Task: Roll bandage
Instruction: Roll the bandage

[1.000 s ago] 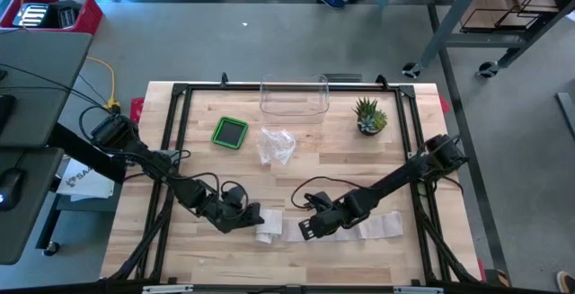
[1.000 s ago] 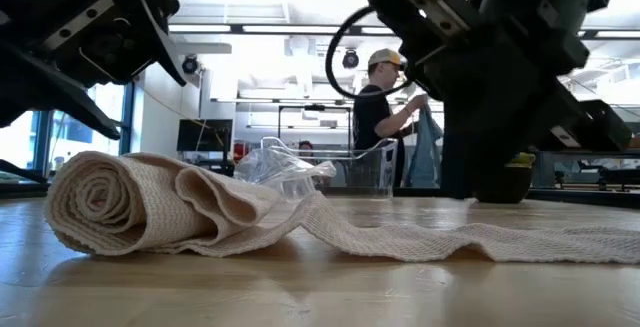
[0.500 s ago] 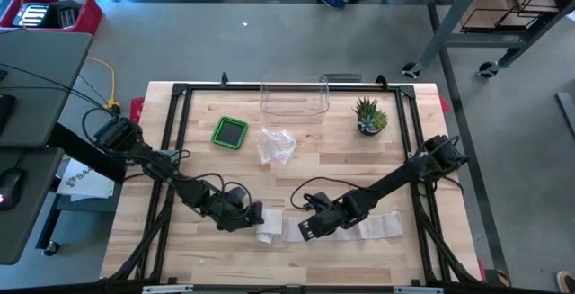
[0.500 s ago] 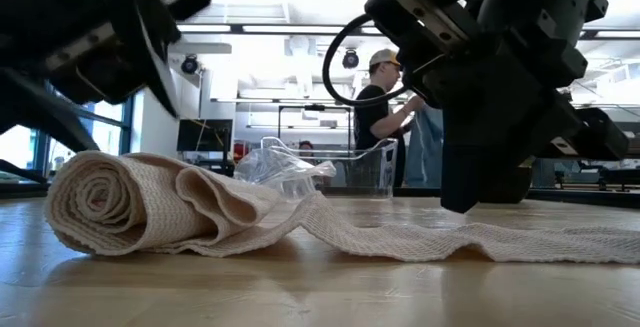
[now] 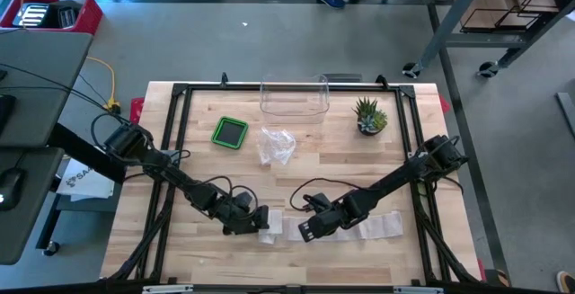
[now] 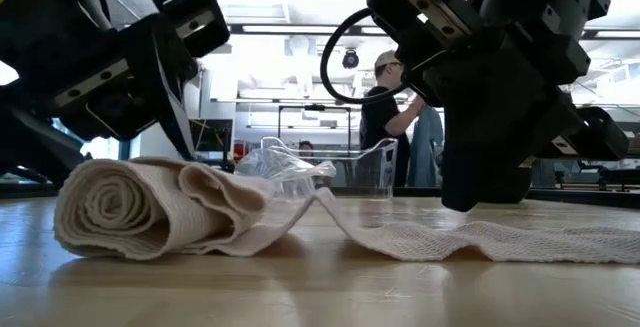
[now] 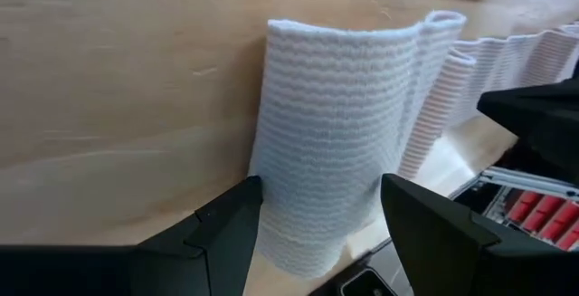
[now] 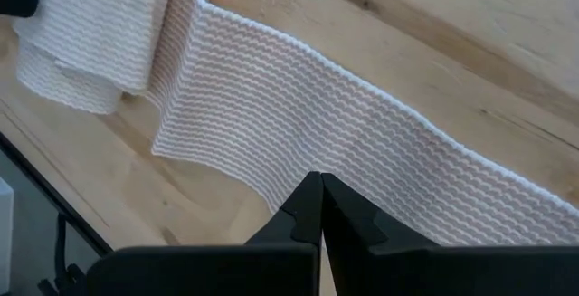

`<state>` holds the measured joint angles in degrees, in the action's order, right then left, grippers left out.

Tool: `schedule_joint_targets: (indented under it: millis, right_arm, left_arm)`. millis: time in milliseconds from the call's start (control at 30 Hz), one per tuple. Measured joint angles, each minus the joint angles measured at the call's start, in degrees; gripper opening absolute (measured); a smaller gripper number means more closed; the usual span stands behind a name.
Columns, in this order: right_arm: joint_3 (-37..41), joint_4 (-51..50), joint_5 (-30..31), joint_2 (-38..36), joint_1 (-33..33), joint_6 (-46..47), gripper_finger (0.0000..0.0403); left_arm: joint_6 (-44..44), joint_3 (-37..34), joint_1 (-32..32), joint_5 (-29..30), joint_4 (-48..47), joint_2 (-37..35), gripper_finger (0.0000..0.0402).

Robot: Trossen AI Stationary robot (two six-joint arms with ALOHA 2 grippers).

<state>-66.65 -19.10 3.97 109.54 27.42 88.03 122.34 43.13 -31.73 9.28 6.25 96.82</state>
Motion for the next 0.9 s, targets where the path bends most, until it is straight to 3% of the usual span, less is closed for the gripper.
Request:
schedule_joint_targets:
  millis: [600, 700, 833, 900]
  right_arm:
    - [0.0, 0.59, -0.55, 0.0, -0.02, -0.02, 0.0]
    - [0.0, 0.57, -0.55, 0.0, 0.0, -0.02, 0.0]
    - [0.0, 1.13, 0.06, 0.0, -0.02, 0.45, 0.0]
    - [0.0, 1.17, 0.07, 0.0, -0.02, 0.48, 0.0]
  left_arm:
    - [-0.37, 0.0, 1.25, 0.27, -6.13, -0.02, 0.0209]
    - [-0.96, 0.02, 1.33, 0.23, -6.41, -0.04, 0.0159]
    - [-1.14, 0.08, 1.03, 0.4, -7.2, -0.12, 0.0039]
    - [-1.1, 0.09, 0.77, 1.14, -7.2, -0.15, 0.0022]
